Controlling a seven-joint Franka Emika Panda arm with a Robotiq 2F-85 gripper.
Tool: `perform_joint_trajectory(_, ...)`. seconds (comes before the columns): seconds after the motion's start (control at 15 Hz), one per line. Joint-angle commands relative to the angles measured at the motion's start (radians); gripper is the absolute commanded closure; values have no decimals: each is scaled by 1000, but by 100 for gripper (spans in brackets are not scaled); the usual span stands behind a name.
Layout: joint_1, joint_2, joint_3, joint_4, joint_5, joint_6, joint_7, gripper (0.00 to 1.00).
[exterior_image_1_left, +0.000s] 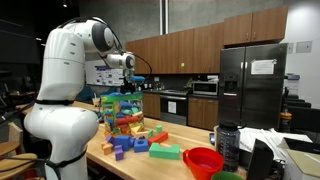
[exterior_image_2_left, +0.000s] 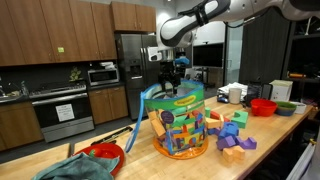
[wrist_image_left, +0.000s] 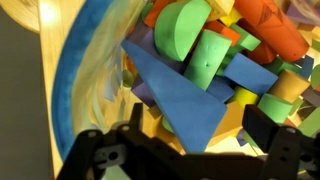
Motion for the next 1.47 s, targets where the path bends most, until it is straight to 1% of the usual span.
perform_joint_trajectory(0.0, 4, 2, 7, -7, 29, 18, 5, 0)
perform_joint_trajectory(0.8, 10, 20, 37, -29, 105, 1, -30, 0)
perform_joint_trajectory(1.4, 17, 22, 43, -69, 82, -48, -53, 0)
